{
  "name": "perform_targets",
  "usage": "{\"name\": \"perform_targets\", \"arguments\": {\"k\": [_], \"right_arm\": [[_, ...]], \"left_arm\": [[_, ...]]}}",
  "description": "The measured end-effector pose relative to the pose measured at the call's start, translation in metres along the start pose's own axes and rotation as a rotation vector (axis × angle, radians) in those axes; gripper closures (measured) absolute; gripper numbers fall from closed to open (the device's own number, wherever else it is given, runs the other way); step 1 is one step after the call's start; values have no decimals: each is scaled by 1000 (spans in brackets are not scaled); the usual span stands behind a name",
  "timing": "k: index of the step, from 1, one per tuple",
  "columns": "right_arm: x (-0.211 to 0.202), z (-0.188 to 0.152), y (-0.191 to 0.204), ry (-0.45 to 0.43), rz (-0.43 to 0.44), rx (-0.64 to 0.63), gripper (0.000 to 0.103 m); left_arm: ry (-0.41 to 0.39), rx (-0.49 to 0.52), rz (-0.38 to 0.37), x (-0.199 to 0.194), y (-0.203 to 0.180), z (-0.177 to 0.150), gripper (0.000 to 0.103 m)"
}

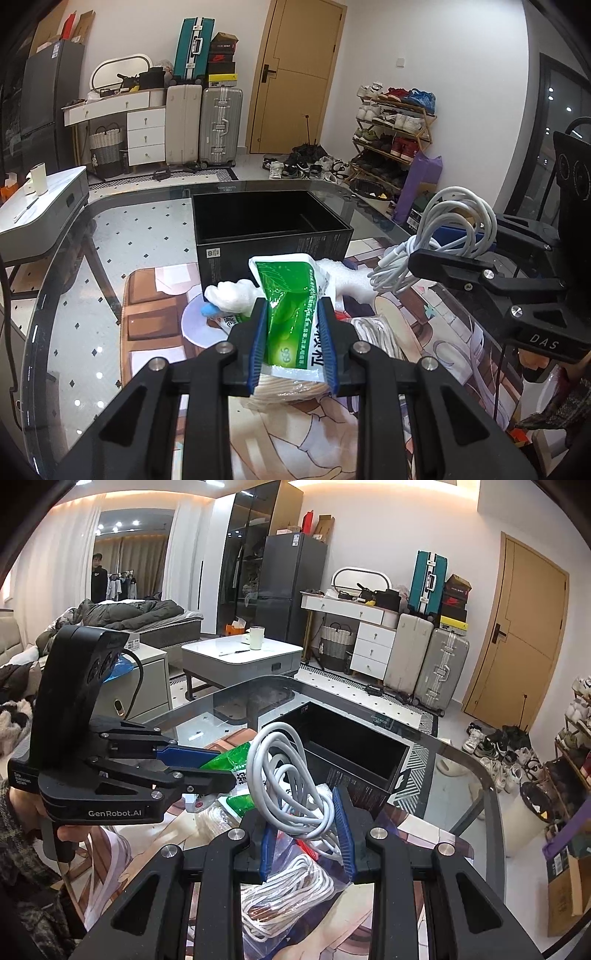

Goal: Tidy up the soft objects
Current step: 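Close left gripper on green sachet while right gripper grasps the white cable coil, then carry green sachet with left tool while right tool carries cable over black box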

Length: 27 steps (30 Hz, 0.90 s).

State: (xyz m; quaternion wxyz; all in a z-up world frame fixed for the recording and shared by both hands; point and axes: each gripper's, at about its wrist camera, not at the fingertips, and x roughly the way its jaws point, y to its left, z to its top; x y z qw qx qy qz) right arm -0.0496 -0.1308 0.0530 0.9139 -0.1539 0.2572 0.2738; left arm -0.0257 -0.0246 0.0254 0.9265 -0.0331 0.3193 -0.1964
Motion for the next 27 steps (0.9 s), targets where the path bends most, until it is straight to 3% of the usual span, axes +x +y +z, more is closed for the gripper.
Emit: {"name": "perform_targets", "arguments": {"k": [22, 27], "right_arm": [[0, 22, -21, 10, -29, 27, 74], [2, 31, -25, 26, 4, 32, 74]], "left_arm": [[7, -19, 88, -4, 7, 17, 79], [7, -11, 116, -5, 10, 25, 79]]}}
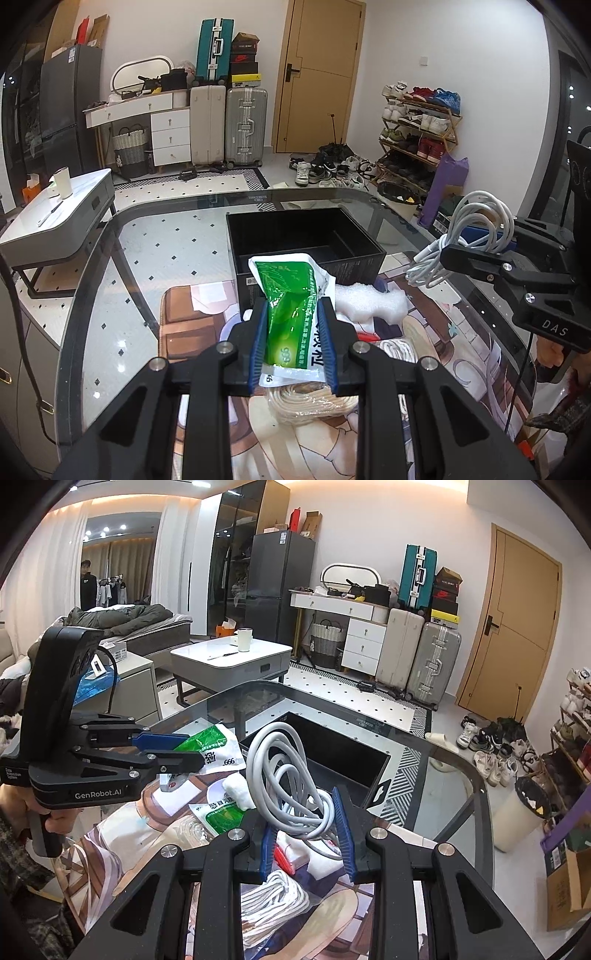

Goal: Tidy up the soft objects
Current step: 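Carry green sachet with left tool while right tool carries cable over black box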

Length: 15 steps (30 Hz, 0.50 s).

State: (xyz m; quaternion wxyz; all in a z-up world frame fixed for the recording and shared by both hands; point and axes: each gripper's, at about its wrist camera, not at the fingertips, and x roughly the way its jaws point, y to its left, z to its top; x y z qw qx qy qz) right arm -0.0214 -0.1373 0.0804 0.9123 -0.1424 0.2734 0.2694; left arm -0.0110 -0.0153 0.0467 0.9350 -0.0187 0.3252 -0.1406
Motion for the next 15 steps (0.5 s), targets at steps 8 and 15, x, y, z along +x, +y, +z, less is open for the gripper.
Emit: {"name": "perform_targets", "arguments": {"k": [8, 15], "right_arm": [[2, 12, -8, 8, 33, 5, 74], [7, 14, -12, 11, 28, -4, 74]], "left_arm": [[3, 6, 16, 2, 3, 13, 79], [19, -10, 27, 8, 8, 25, 79]]}}
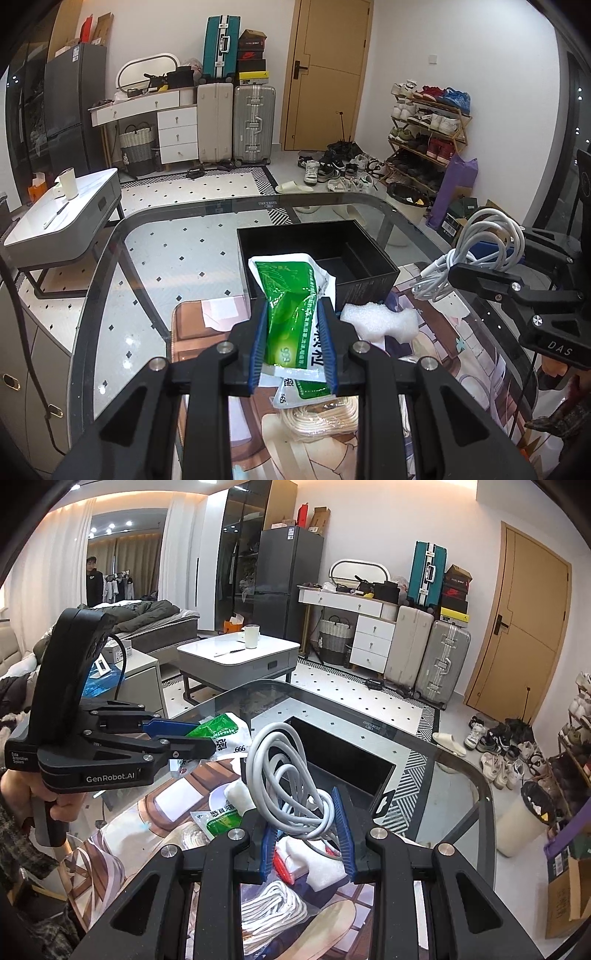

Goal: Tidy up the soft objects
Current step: 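Carry green sachet with left tool while right tool carries cable over black box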

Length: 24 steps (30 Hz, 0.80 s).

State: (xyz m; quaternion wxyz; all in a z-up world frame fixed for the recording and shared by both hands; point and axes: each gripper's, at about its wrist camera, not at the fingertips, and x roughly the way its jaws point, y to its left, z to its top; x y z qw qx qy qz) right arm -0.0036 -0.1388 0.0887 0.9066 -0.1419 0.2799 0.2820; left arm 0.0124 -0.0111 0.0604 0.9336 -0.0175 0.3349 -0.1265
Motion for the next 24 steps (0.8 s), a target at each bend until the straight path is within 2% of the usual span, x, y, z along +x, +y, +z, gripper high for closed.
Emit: {"name": "perform_targets", "arguments": {"k": [24], "right_arm": [[33, 24, -28, 42, -20, 28, 74]], "left_arm": [[13, 26, 15, 24, 6, 30, 79]]}}
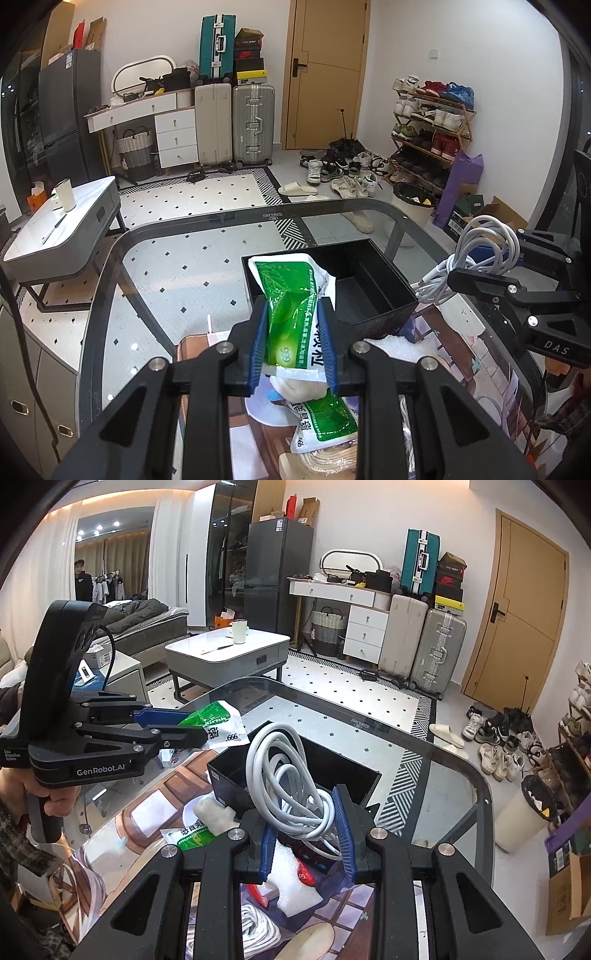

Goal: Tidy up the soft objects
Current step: 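Carry green sachet with left tool while right tool carries cable over black box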

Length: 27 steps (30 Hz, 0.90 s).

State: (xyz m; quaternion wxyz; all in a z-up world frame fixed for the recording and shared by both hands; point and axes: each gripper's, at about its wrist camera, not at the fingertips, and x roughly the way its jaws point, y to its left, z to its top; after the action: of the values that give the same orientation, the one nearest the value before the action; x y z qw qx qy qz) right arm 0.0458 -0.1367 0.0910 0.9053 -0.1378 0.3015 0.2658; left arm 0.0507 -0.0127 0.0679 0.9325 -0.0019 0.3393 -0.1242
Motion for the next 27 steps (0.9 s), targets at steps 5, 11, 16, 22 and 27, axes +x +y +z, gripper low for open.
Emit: {"name": "perform_targets", "arguments": {"k": [5, 11, 16, 22, 27], "right_arm": [[8, 4, -6, 14, -4, 1, 74], [19, 10, -13, 24, -2, 15, 74], [27, 15, -21, 40, -2, 26, 74], [34, 24, -30, 36, 12, 45, 74], [42, 30, -30, 34, 19, 39, 74]], "left_arm": [[3, 2, 4, 9, 5, 6, 79], [10, 10, 7, 16, 8, 14, 79], [15, 19, 2, 23, 9, 21, 79], [21, 24, 1, 30, 9, 26, 79], [27, 24, 1, 36, 10, 28, 79]]}}
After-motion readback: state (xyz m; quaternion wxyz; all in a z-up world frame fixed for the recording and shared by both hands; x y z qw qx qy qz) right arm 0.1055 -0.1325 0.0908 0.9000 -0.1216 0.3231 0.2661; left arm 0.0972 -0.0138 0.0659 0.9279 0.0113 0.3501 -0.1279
